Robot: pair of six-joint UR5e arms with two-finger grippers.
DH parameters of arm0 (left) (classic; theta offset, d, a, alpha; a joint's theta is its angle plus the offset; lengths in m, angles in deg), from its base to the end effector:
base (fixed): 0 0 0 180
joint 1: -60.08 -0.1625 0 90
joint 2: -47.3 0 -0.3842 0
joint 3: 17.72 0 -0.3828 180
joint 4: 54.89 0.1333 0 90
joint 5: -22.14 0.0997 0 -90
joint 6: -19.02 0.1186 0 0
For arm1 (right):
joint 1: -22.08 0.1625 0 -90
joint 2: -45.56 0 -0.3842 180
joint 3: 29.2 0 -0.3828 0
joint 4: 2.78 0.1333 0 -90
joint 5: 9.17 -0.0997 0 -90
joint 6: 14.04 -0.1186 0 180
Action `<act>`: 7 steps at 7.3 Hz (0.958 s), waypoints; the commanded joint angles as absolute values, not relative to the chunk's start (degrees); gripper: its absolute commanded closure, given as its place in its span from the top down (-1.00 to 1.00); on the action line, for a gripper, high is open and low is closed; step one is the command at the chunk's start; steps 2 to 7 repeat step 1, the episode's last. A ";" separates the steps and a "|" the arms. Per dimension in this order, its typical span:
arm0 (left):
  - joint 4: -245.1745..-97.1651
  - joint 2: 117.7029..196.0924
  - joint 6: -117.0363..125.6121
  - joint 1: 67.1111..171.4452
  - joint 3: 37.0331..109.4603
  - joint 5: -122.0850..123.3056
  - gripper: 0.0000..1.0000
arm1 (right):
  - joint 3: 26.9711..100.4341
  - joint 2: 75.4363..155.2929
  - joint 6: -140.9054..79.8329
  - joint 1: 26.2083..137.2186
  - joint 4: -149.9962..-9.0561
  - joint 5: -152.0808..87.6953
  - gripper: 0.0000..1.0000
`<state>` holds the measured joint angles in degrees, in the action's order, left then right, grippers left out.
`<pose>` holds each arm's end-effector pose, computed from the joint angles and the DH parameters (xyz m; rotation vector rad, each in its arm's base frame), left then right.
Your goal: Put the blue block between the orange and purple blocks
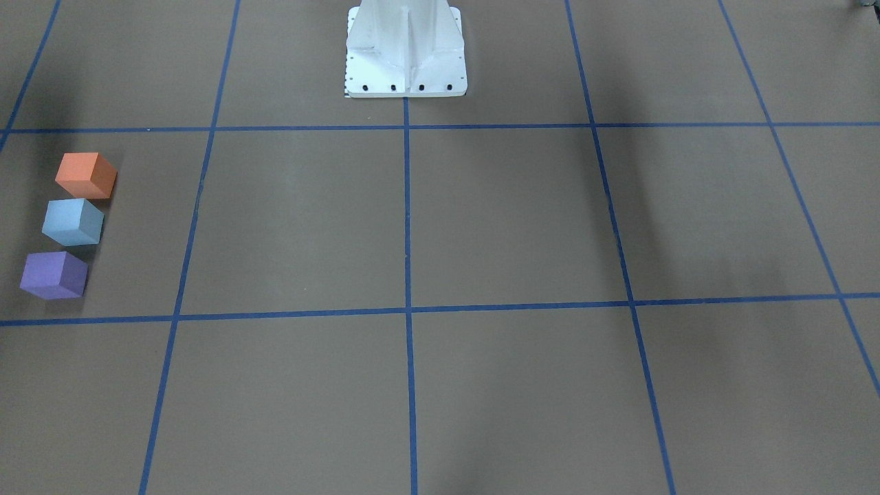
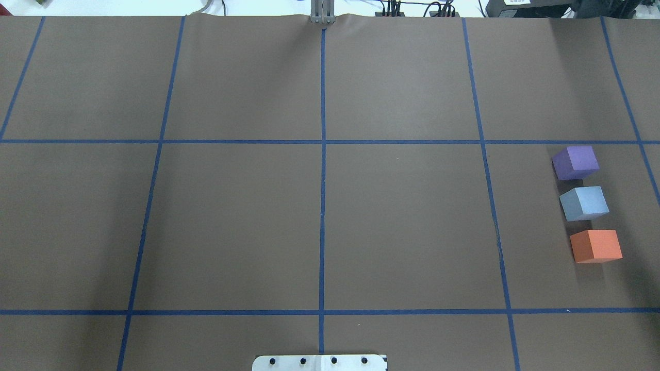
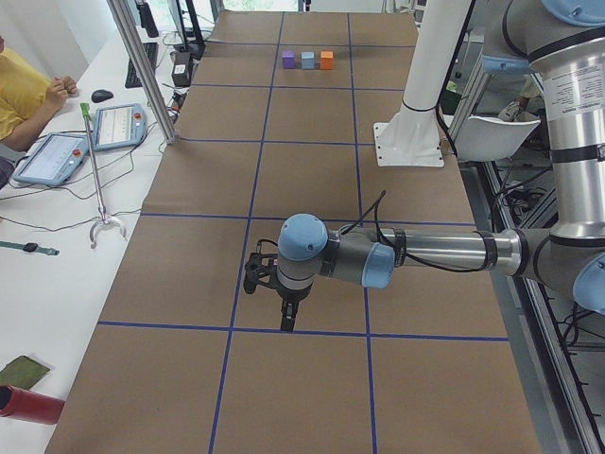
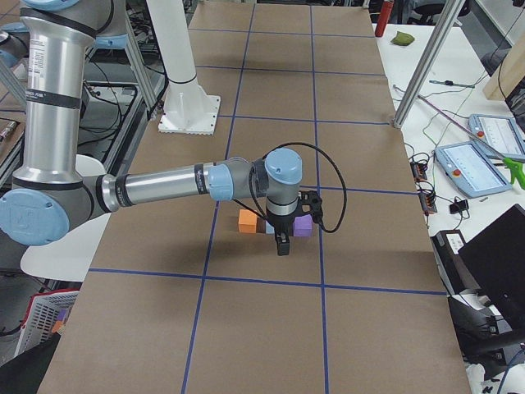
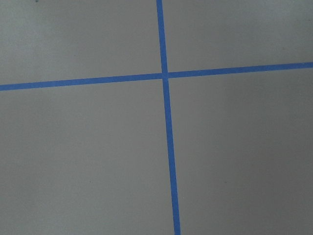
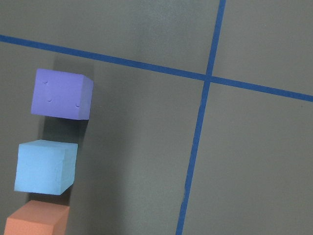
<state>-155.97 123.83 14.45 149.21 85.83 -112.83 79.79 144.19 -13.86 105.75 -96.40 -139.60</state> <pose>-0.0433 -0.4081 0.5986 0.1473 0.7900 0.0154 0.0088 -0.4321 0.5515 0.0748 -0.7105 -0.1503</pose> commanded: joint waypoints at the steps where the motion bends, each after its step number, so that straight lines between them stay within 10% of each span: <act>1: -155.88 123.68 14.45 149.20 84.58 -112.86 1.00 | 78.99 144.35 -13.86 105.75 -96.21 -139.60 1.00; 7: -155.88 123.68 14.45 149.20 84.58 -112.86 1.00 | 78.99 144.35 -13.86 105.75 -96.21 -139.60 1.00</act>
